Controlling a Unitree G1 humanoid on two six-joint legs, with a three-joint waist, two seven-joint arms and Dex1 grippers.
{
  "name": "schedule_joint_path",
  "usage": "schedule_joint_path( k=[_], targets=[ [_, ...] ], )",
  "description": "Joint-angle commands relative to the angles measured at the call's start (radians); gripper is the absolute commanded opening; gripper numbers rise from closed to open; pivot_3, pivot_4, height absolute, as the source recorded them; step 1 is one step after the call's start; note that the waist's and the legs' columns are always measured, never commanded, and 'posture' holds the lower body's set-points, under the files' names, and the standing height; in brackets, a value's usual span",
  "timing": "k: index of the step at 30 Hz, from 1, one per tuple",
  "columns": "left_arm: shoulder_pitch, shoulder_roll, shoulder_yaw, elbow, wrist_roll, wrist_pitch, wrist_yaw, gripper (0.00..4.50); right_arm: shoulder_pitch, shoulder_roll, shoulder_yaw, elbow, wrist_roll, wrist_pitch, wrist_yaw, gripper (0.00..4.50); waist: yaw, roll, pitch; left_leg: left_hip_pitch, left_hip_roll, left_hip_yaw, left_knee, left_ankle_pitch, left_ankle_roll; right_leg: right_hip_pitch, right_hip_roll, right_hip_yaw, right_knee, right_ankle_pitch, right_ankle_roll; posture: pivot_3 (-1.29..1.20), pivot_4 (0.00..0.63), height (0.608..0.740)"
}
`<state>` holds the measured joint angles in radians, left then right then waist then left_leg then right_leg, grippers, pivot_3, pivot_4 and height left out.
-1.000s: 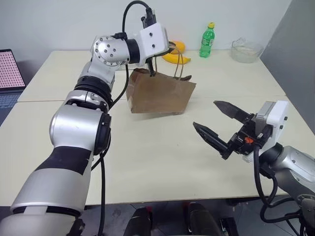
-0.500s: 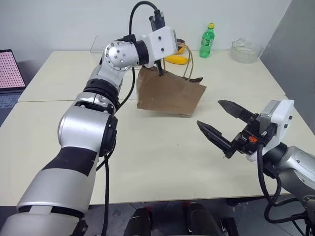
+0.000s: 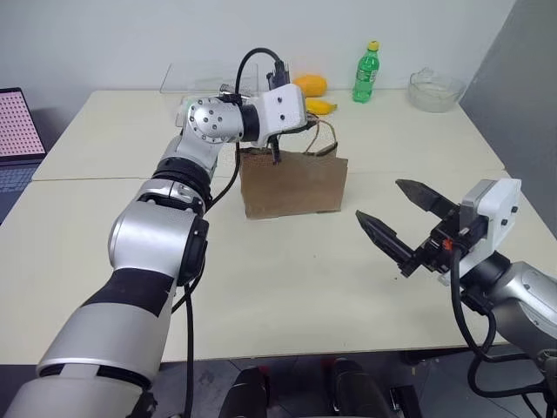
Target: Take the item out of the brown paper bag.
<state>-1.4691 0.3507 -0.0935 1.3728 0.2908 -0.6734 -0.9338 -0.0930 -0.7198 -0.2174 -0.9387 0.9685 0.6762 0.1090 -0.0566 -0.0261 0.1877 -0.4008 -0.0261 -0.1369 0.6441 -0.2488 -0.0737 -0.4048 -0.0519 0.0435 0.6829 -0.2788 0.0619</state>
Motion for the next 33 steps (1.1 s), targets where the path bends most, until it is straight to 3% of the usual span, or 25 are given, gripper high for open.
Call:
schedule_joint_path(
  k=[1, 2, 5, 17, 27, 30, 33],
  targets=[
    [-0.012, 0.024, 0.006, -0.025, -0.007, 0.039, -0.006, 0.02, -0.023, -0.007, -0.011, -0.042, 0.026, -0.014, 0.006, 4.5, 0.0, 0.0, 0.0, 0.0, 0.0, 0.0, 0.0, 0.0, 0.0, 0.0, 0.0, 0.0, 0.0, 0.0, 0.0, 0.0, 0.15, 0.74],
    [-0.012, 0.029, 0.002, -0.024, -0.002, 0.053, 0.0, 0.02, -0.028, -0.008, -0.008, -0.041, 0.028, -0.014, 0.008, 4.5, 0.0, 0.0, 0.0, 0.0, 0.0, 0.0, 0.0, 0.0, 0.0, 0.0, 0.0, 0.0, 0.0, 0.0, 0.0, 0.0, 0.15, 0.74],
    [-0.012, 0.046, 0.005, -0.024, -0.005, 0.096, -0.016, 0.58, -0.04, -0.009, -0.001, -0.036, 0.031, -0.013, 0.014, 4.5, -0.001, 0.0, 0.0, 0.0, 0.0, 0.0, 0.0, 0.0, 0.0, 0.0, 0.0, 0.0, 0.0, 0.0, 0.0, 0.0, 0.15, 0.74],
    [-0.002, 0.107, 0.146, -0.061, -0.192, 0.291, -0.306, 4.29, -0.08, -0.01, 0.037, 0.0, 0.011, -0.014, 0.055, 4.5, -0.002, 0.0, 0.0, 0.0, 0.0, 0.0, 0.0, 0.0, 0.0, 0.0, 0.0, 0.0, 0.001, 0.0, 0.0, 0.0, 0.15, 0.74],
    [0.133, 0.22, 0.231, -0.232, -0.347, 0.477, -0.424, 4.29, -0.153, -0.003, 0.092, 0.089, -0.038, -0.009, 0.131, 4.5, -0.009, 0.0, 0.0, 0.001, 0.001, 0.0, 0.001, 0.0, 0.0, 0.0, 0.0, 0.0, 0.003, 0.0, 0.0, 0.0, 0.15, 0.74],
    [0.254, 0.254, 0.26, -0.417, -0.412, 0.576, -0.409, 4.29, -0.211, 0.005, 0.121, 0.139, -0.056, 0.004, 0.15, 4.5, -0.01, 0.001, 0.0, 0.001, 0.001, -0.001, 0.002, 0.0, 0.0, 0.0, 0.0, 0.0, 0.004, 0.0, 0.0, 0.0, 0.15, 0.74],
    [0.439, 0.27, 0.295, -0.743, -0.505, 0.759, -0.35, 4.29, -0.294, 0.021, 0.153, 0.216, -0.081, 0.021, 0.164, 4.5, -0.022, 0.001, -0.001, 0.002, 0.002, -0.001, 0.002, 0.0, 0.0, 0.0, 0.0, 0.001, 0.005, 0.0, 0.0, 0.0, 0.15, 0.74]
  ],
)
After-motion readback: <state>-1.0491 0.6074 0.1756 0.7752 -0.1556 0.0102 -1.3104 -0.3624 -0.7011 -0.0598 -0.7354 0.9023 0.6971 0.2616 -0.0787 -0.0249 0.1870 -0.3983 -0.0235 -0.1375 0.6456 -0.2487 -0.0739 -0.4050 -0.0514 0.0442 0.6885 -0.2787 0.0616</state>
